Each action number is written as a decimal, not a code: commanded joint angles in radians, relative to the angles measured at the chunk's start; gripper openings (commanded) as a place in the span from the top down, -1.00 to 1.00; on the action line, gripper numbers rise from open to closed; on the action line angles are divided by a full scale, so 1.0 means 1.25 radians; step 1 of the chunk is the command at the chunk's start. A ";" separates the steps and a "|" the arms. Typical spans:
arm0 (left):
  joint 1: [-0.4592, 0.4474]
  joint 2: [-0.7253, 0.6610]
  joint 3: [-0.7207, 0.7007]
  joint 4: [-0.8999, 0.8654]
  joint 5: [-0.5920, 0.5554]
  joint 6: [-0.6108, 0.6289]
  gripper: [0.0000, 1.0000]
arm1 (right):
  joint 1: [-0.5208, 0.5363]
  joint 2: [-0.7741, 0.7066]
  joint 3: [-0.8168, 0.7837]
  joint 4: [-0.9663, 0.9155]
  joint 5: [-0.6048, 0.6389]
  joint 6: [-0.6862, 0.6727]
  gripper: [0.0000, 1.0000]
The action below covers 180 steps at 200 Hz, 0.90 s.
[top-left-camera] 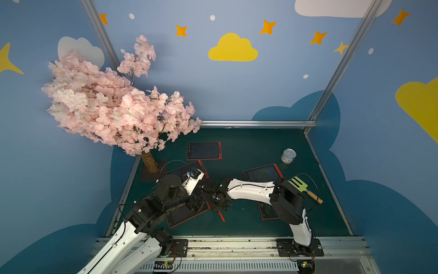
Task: Place the stylus back onto the writing tablet
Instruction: Pick up the stylus from the center of the board.
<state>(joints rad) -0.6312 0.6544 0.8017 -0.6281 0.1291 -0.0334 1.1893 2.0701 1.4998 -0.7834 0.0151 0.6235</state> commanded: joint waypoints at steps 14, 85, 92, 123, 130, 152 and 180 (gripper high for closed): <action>-0.002 0.001 -0.006 0.007 0.007 0.003 -0.84 | 0.016 0.042 0.043 -0.087 0.058 -0.002 0.62; -0.002 0.009 -0.005 0.007 0.015 0.005 -0.85 | 0.028 0.084 0.092 -0.151 0.100 -0.003 0.71; -0.002 0.010 -0.006 0.007 0.014 0.005 -0.85 | 0.029 0.085 0.095 -0.154 0.102 -0.003 0.73; -0.002 0.009 -0.006 0.007 0.015 0.006 -0.85 | 0.029 0.086 0.096 -0.155 0.106 -0.003 0.78; -0.003 0.008 -0.005 0.008 0.015 0.006 -0.85 | 0.030 0.084 0.096 -0.156 0.106 -0.002 0.79; -0.002 0.008 -0.006 0.008 0.015 0.006 -0.85 | 0.029 0.076 0.090 -0.154 0.109 0.001 0.81; -0.002 0.008 -0.006 0.008 0.015 0.006 -0.85 | 0.026 0.059 0.077 -0.151 0.117 0.002 0.81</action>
<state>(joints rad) -0.6285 0.6552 0.8017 -0.6464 0.1013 -0.0296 1.2110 2.1361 1.6051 -0.9245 0.1078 0.6231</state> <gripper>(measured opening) 0.924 0.103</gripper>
